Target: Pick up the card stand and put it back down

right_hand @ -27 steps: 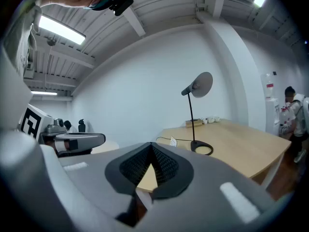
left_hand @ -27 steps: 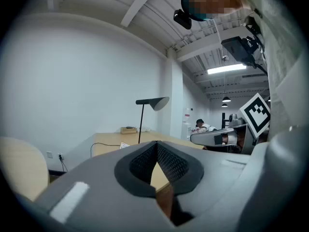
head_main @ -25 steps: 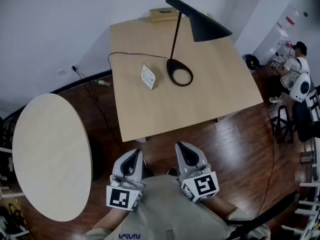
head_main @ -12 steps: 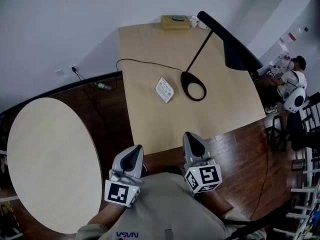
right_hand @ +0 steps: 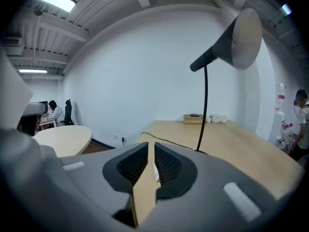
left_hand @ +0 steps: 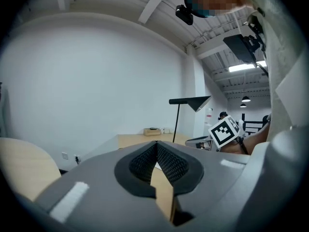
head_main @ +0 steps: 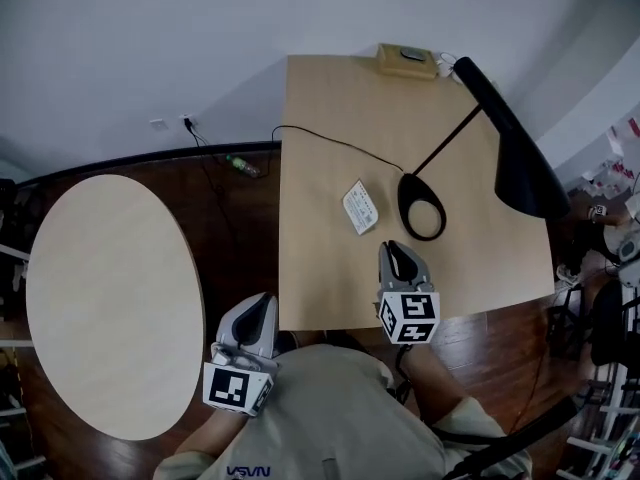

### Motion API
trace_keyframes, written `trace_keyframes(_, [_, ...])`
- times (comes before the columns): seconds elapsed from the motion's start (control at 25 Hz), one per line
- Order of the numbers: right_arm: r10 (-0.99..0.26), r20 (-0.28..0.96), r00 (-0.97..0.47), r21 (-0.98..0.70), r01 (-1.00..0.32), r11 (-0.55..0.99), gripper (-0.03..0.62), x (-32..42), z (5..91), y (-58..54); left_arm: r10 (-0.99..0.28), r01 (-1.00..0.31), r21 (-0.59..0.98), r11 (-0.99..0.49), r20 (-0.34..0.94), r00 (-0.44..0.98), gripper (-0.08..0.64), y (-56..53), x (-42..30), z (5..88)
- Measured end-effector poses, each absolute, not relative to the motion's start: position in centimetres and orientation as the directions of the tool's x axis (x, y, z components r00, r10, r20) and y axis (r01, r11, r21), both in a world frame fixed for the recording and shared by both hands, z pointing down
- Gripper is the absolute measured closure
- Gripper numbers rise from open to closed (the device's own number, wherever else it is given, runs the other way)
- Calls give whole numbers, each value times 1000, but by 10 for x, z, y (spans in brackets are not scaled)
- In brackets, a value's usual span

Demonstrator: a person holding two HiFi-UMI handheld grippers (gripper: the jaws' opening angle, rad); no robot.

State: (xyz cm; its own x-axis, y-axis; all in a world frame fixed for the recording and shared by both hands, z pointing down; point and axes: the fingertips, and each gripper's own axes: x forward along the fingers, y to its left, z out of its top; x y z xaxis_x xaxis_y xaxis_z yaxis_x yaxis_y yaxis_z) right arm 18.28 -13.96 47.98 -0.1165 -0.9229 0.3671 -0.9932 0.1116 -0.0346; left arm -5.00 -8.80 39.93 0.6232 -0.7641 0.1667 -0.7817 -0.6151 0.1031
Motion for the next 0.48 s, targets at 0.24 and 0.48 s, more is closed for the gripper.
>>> trace_keyframes(0.24, [-876, 458, -150, -78, -989, 128, 514, 215, 535, -203, -796, -821, 72, -566, 211, 567, 557, -101, -32, 401])
trace_keyframes(0.48, [-812, 542, -215, -116, -977, 181, 480, 217, 585, -232, -840, -872, 57, -487, 241, 485, 557, -106, -36, 404])
